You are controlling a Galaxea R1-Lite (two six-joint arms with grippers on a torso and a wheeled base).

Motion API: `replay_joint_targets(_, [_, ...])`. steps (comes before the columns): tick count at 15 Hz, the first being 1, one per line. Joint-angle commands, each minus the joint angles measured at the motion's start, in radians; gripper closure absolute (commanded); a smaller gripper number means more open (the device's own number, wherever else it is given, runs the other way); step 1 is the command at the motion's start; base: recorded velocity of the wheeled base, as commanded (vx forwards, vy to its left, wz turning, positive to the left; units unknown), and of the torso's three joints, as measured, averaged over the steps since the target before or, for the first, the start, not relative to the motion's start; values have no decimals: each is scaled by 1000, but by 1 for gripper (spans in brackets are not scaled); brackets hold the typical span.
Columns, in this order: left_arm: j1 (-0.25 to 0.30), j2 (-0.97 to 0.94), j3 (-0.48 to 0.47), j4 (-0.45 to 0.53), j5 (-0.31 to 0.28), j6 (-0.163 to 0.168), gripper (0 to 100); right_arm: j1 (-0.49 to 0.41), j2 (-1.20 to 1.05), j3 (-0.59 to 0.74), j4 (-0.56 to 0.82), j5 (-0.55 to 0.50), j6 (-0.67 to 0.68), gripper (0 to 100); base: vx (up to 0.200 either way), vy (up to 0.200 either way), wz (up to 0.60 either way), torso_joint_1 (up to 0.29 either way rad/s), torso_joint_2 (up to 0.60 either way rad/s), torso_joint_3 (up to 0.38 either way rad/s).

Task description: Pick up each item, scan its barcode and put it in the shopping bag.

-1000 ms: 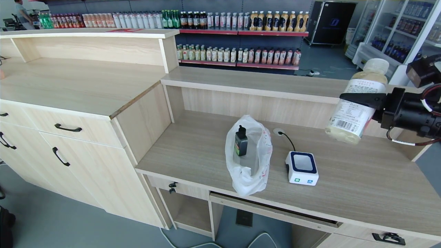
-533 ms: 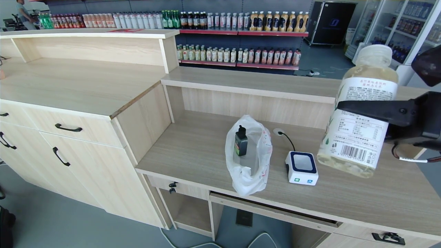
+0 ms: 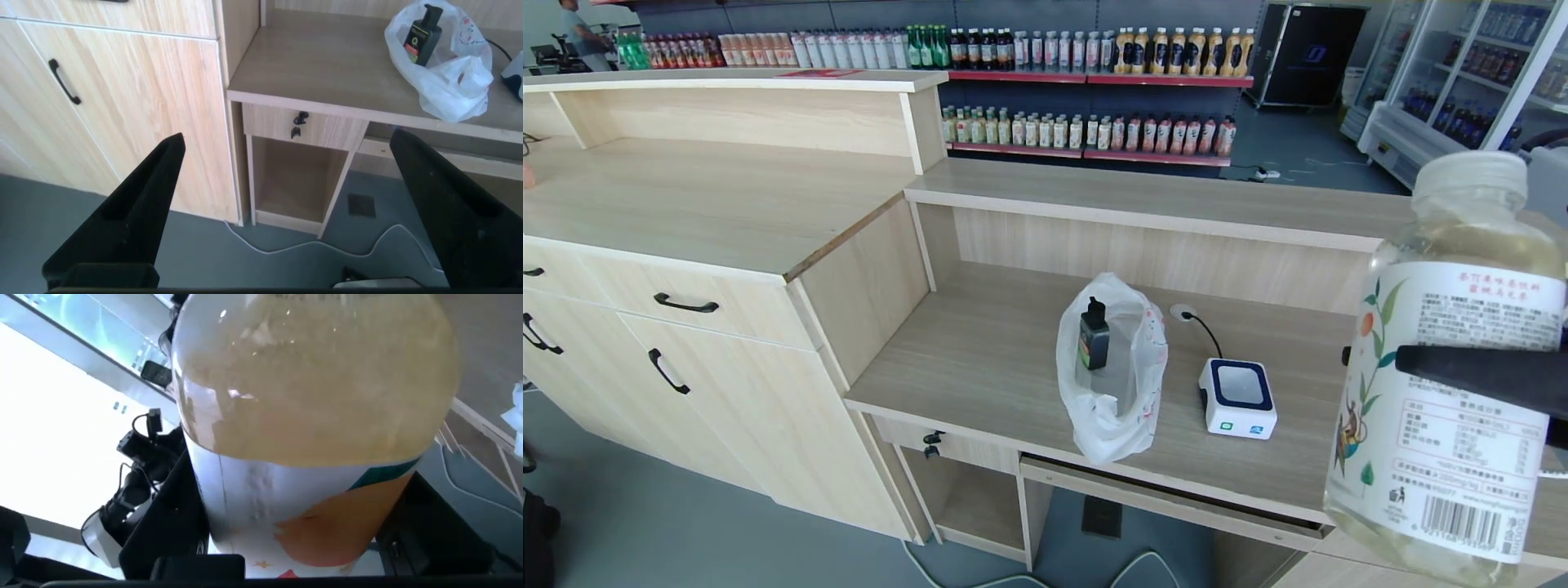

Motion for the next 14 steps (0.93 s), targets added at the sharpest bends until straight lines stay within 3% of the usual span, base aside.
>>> replay_joint_targets(1, [0,0,0,1,0,1,0,11,-29,2,-1,0,-1,100,0,0,0,0,0,0])
replay_joint_targets(14, [0,0,0,-1,0,-1,0,37,-67,7,-1,0,-6,100,0,0,0,0,0,0])
